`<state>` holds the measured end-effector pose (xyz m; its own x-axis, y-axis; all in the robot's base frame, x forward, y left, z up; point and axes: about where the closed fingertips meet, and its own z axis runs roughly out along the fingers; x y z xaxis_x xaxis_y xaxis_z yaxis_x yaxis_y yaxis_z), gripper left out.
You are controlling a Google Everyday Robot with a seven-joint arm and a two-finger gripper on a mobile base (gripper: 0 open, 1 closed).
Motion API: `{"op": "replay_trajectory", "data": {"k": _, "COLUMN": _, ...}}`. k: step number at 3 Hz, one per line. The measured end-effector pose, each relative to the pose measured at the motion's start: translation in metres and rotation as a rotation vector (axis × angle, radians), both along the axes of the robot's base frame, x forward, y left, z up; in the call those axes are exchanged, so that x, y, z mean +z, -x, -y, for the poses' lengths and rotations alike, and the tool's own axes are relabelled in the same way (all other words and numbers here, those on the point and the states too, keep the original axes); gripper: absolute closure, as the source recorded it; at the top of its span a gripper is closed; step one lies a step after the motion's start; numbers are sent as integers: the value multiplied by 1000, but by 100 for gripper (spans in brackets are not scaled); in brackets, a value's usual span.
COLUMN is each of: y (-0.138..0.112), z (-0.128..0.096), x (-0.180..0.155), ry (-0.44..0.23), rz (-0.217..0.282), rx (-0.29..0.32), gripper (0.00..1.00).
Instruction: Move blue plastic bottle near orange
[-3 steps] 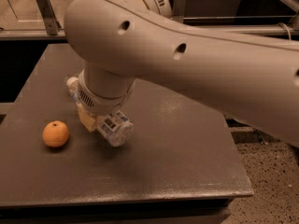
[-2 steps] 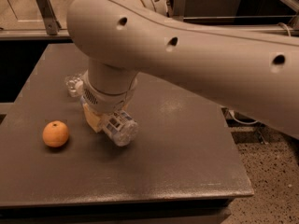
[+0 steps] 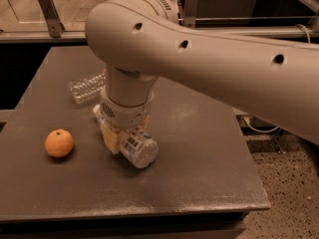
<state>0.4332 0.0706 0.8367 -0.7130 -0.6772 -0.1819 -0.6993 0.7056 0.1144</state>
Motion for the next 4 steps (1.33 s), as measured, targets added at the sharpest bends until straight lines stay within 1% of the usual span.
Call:
{"op": "replay_trajectory", "data": {"k": 1, "y": 5, "z": 7, "x": 1, "ry": -22, "rz": -31, "rx": -10, "gripper": 35}}
{"op": "replay_trajectory", "data": {"k": 2, "y": 9, "z": 11, "x": 6, "ry": -69, "rz": -53, "rx": -6, "gripper": 12}}
{"op": "replay_trajectory", "data": {"k": 3, "y": 11, "z": 14, "x": 5, "ry": -93, "rz": -71, "rx": -9, "gripper": 0}}
{"op": "replay_trajectory", "data": {"k": 4, "y": 11, "z": 15, "x": 5, "ry": -94, "rz": -72, "rx": -9, "gripper": 0}}
